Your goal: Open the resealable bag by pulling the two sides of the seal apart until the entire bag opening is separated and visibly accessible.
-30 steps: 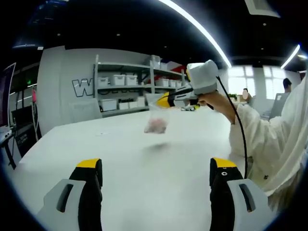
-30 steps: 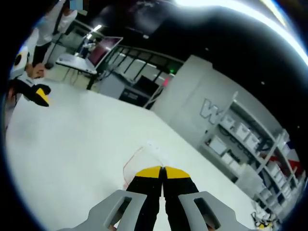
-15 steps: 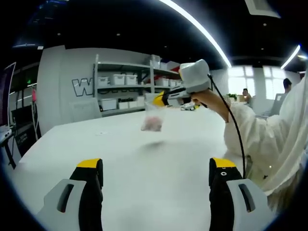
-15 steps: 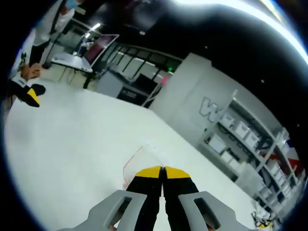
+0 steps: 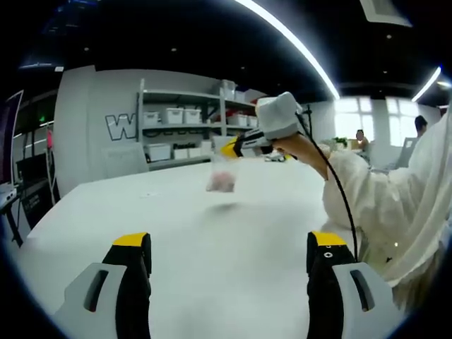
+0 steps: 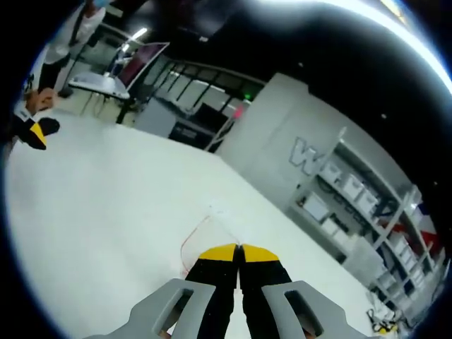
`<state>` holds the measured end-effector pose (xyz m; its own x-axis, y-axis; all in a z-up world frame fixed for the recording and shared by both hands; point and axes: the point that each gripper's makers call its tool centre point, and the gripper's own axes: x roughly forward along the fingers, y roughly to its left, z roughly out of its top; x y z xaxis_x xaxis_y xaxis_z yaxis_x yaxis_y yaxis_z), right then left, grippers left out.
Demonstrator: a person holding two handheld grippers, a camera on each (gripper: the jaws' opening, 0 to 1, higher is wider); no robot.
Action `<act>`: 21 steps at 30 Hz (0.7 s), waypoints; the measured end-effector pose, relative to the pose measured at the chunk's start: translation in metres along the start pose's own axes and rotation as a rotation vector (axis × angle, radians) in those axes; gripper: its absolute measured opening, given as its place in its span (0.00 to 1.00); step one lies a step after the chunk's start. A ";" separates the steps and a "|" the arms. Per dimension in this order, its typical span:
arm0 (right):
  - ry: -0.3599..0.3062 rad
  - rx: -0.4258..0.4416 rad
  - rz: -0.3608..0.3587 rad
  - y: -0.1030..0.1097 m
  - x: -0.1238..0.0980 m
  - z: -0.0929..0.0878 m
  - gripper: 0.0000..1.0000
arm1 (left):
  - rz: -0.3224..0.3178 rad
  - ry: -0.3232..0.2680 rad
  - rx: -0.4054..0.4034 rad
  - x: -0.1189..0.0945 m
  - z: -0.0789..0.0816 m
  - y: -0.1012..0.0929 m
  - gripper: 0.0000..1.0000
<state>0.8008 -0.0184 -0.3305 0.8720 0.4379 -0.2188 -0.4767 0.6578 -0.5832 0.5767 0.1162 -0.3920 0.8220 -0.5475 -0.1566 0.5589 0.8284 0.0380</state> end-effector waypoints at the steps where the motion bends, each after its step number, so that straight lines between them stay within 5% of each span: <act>1: 0.000 -0.002 -0.001 -0.001 0.001 0.000 0.00 | 0.000 0.000 0.001 0.000 0.000 0.000 0.90; 21: -0.011 0.009 -0.006 -0.006 0.021 0.006 0.00 | 0.004 0.003 -0.005 0.000 0.000 0.002 0.90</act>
<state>0.8215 -0.0092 -0.3268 0.8736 0.4405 -0.2069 -0.4725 0.6658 -0.5774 0.5778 0.1177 -0.3922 0.8241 -0.5436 -0.1591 0.5549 0.8313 0.0339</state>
